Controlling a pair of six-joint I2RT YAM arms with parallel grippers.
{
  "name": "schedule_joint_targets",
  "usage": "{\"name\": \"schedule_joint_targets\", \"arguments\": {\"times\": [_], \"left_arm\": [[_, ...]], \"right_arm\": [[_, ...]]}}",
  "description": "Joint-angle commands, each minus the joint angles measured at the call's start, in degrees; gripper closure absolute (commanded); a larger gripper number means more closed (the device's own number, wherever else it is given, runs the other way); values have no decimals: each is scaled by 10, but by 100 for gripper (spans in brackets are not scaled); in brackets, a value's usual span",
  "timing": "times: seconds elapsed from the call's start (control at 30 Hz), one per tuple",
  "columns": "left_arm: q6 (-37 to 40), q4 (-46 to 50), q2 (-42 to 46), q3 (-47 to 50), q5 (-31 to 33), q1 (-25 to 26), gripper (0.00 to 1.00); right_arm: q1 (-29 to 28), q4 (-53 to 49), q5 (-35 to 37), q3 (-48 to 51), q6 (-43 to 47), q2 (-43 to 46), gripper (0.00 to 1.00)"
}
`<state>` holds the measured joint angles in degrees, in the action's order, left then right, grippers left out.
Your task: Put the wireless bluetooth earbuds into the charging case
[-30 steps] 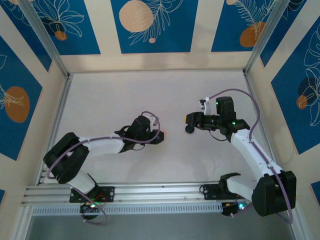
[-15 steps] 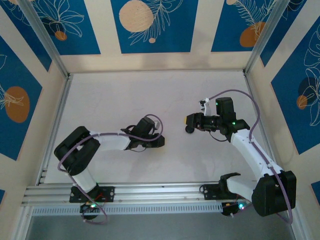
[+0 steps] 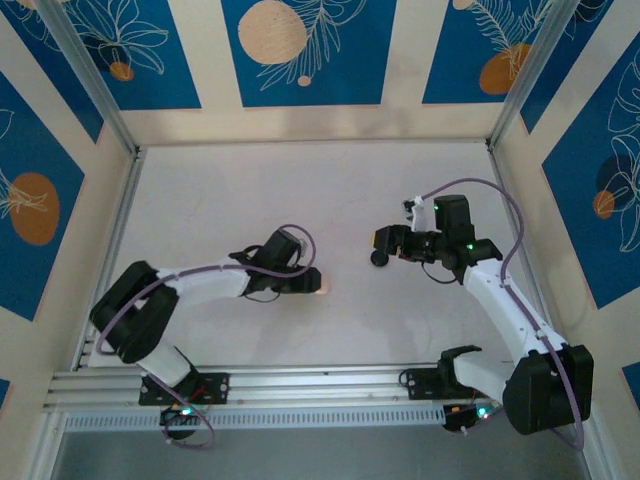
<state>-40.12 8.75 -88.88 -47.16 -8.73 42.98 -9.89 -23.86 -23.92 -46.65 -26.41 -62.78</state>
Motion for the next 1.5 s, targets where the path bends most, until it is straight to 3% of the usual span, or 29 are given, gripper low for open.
{"name": "schedule_joint_targets", "arguments": {"times": [0.0, 0.07, 0.1, 0.13, 0.17, 0.3, 0.57, 0.77, 0.93, 1.07, 1.1, 1.17, 1.2, 1.27, 1.3, 1.33, 1.37, 1.4, 1.47], "left_arm": [[53, 88, 72, -33, 84, -28, 37], [85, 119, 119, -39, 135, -48, 30], [102, 136, 145, -42, 171, -61, 23], [114, 146, 169, -43, 204, -72, 11], [130, 148, 197, -39, 234, -87, 0], [217, 95, 299, 3, 339, -142, 0], [362, -127, 389, 151, 437, -209, 0], [426, -476, 328, 327, 430, -235, 0], [462, -695, 160, 372, 408, -270, 0], [488, -887, -7, 376, 348, -282, 0], [510, -888, -28, 363, 318, -281, 0], [476, -837, -3, 366, 282, -306, 0], [466, -825, -14, 360, 252, -321, 0], [471, -824, -39, 333, 267, -323, 0], [454, -734, -9, 316, 269, -329, 0], [434, -663, 2, 288, 260, -343, 0], [419, -641, -12, 262, 251, -361, 0], [410, -636, -7, 262, 229, -374, 0], [404, -650, -8, 270, 222, -381, 0]], "right_arm": [[23, 7, 53, -12, 45, 9, 39], [41, 35, 86, 4, 62, 8, 37], [51, 52, 103, 13, 67, 6, 6], [60, 67, 114, 21, 69, 5, 1], [74, 87, 123, 30, 72, 4, 1], [113, 182, 163, 80, 79, 5, 1], [138, 345, 258, 164, 127, 11, 1], [164, 474, 267, 226, 134, -42, 1], [166, 598, 253, 270, 141, -92, 1], [160, 666, 248, 285, 165, -110, 1], [162, 674, 245, 283, 163, -117, 1], [162, 679, 232, 273, 158, -135, 1], [159, 731, 232, 285, 155, -166, 1], [142, 801, 236, 288, 169, -238, 1], [132, 809, 240, 272, 173, -258, 1], [126, 710, 227, 237, 196, -243, 1], [111, 682, 243, 217, 210, -245, 1], [109, 724, 249, 231, 207, -253, 1], [110, 693, 251, 222, 208, -247, 1]]}}
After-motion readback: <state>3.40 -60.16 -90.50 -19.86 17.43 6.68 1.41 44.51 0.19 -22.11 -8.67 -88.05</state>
